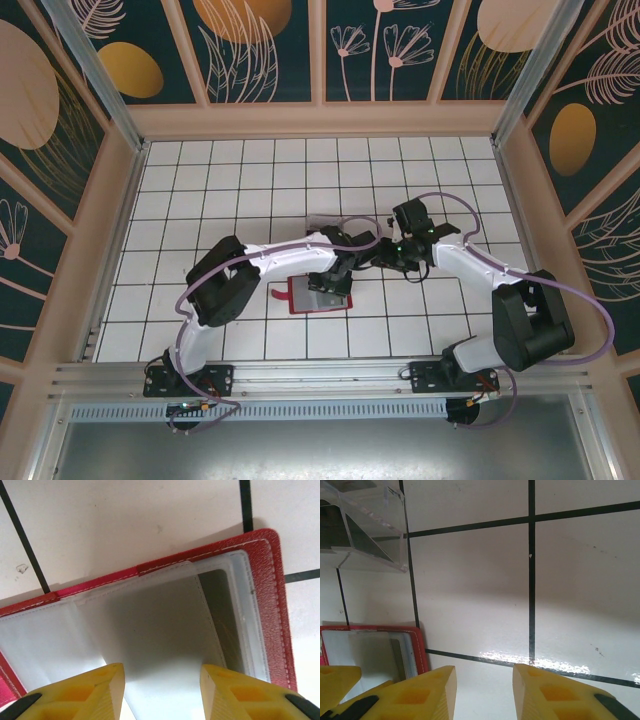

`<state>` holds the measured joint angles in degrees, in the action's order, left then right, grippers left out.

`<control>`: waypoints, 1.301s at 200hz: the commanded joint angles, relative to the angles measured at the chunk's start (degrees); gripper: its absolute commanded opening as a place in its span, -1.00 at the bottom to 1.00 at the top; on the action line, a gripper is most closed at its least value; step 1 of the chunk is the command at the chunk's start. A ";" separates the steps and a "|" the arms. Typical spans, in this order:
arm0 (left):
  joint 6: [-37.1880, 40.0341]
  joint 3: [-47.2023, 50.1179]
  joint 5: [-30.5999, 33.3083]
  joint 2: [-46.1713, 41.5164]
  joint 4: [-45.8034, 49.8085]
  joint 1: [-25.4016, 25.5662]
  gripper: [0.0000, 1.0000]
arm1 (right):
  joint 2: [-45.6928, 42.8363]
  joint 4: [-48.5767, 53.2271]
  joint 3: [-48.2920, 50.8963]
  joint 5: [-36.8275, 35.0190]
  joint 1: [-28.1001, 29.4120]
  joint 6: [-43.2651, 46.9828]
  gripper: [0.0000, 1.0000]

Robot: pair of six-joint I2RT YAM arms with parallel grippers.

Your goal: Take the credit cards out of the card holder

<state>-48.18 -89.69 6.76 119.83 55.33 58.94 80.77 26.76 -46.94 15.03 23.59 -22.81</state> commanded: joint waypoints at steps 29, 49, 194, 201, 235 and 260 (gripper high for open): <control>0.24 -0.47 -2.11 -2.09 -3.12 0.30 -0.13 | -0.99 -0.51 0.90 1.19 -0.45 0.75 -0.29; 0.00 0.13 -5.27 -2.43 -7.75 0.16 -0.14 | -1.33 -0.31 0.95 0.79 -0.48 0.66 -0.29; -2.68 9.44 -6.44 -6.41 -12.75 -0.87 -0.15 | -2.64 0.79 0.72 0.53 -0.54 -0.04 -0.29; -2.54 9.07 -5.73 -6.27 -11.69 -0.88 -0.15 | -2.64 0.77 0.71 0.62 -0.53 -0.04 -0.29; -2.45 8.31 -3.60 -6.01 -8.68 -0.91 -0.15 | -2.64 0.82 0.70 0.53 -0.56 -0.11 -0.29; -2.28 7.53 -2.50 -5.57 -7.05 -0.85 -0.17 | -2.47 0.83 0.66 0.53 -0.56 0.04 -0.29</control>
<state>-50.22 -80.55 1.69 114.37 43.38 58.17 79.26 26.85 -46.81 15.14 23.55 -22.83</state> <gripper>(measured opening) 0.416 0.356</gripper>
